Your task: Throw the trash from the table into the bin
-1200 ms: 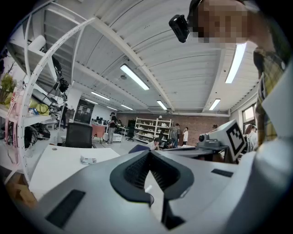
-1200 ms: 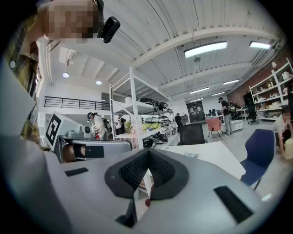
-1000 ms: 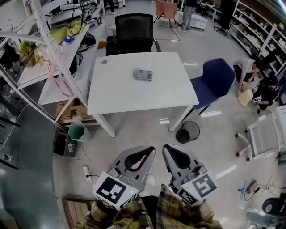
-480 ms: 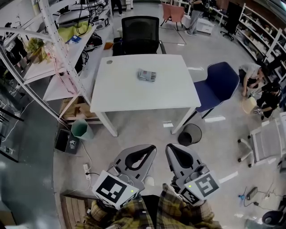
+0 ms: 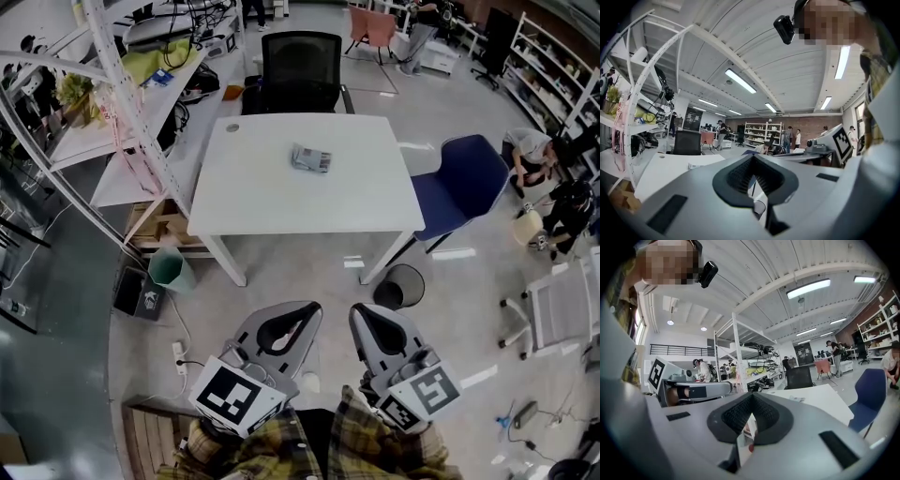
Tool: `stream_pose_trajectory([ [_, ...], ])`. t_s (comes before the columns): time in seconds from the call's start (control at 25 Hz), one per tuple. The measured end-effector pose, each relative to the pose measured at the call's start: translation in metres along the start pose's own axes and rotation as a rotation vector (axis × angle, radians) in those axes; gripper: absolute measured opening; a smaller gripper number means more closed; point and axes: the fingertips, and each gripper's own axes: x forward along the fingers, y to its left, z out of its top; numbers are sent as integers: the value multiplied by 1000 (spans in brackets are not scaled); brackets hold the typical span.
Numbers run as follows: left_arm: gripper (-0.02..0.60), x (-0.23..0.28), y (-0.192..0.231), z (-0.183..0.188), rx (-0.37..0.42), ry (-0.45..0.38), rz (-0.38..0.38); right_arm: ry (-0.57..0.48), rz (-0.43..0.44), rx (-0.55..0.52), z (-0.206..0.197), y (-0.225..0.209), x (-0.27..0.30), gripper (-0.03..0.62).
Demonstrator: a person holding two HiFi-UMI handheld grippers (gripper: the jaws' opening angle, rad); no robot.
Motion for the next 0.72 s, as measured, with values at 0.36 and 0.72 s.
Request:
stream_pose_trajectory([
  [0.36, 6, 48, 98, 14, -3, 9, -31, 16, -23, 2, 7, -39, 103, -2],
  [0.72, 6, 109, 206, 31, -32, 25, -118, 42, -104, 25, 18, -96, 217, -2],
])
